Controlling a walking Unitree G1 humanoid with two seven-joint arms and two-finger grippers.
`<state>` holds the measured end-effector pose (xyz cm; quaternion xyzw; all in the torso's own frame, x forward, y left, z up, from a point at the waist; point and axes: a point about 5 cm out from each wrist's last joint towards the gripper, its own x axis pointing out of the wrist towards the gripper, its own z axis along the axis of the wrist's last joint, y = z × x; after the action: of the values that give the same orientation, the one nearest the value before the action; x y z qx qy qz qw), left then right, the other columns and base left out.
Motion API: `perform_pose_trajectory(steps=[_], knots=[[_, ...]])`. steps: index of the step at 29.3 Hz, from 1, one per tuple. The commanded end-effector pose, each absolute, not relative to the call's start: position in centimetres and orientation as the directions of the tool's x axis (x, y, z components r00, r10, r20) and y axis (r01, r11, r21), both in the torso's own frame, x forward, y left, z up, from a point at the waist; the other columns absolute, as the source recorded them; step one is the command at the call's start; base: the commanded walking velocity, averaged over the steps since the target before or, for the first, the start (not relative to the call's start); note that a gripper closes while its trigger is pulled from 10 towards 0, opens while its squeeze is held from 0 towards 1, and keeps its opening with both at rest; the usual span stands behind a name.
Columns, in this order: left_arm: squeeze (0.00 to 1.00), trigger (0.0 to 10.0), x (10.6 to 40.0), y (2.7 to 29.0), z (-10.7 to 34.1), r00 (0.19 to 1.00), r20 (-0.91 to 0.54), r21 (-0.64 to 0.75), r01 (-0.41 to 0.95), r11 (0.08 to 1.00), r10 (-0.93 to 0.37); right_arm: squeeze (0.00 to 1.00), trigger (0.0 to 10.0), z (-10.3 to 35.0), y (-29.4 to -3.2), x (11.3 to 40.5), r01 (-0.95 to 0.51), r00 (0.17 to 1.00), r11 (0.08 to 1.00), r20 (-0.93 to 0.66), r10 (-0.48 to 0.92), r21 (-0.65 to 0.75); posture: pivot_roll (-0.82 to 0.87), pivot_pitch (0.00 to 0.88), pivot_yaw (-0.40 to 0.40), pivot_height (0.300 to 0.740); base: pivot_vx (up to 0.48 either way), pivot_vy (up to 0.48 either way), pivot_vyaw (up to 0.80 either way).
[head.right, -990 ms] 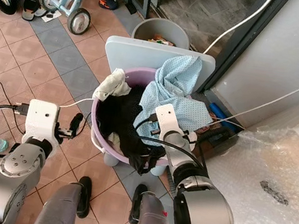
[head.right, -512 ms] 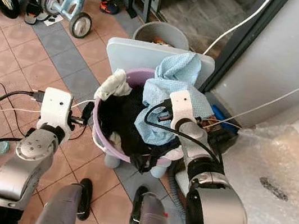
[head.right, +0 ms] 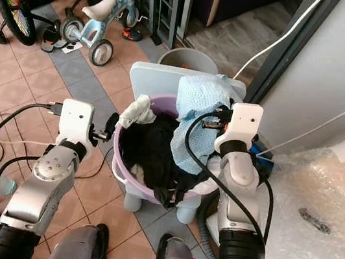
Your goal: Clothes washing
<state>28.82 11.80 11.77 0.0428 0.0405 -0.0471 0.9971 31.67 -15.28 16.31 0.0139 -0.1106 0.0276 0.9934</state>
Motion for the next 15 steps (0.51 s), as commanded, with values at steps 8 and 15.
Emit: perform_pose_trajectory(steps=[8, 15], knots=[[0.00, 10.0, 29.12, 10.95, 11.30, 0.989, -0.097, 0.071, 0.122, 0.990, -0.115, 0.00, 8.2, 17.19, -13.50, 30.63, -0.097, 0.968, 0.995, 0.233, 0.089, 0.023, -0.03, 0.084, 0.038, 0.740, 0.000, 0.000, 0.00], [0.00, 10.0, 29.18, 11.23, 11.06, 0.990, -0.095, 0.074, 0.116, 0.990, -0.109, 0.00, 10.0, 17.88, -14.04, 31.10, -0.054, 0.976, 0.998, 0.213, 0.044, 0.038, -0.02, 0.082, 0.039, 0.740, -0.146, 0.000, -0.63]])
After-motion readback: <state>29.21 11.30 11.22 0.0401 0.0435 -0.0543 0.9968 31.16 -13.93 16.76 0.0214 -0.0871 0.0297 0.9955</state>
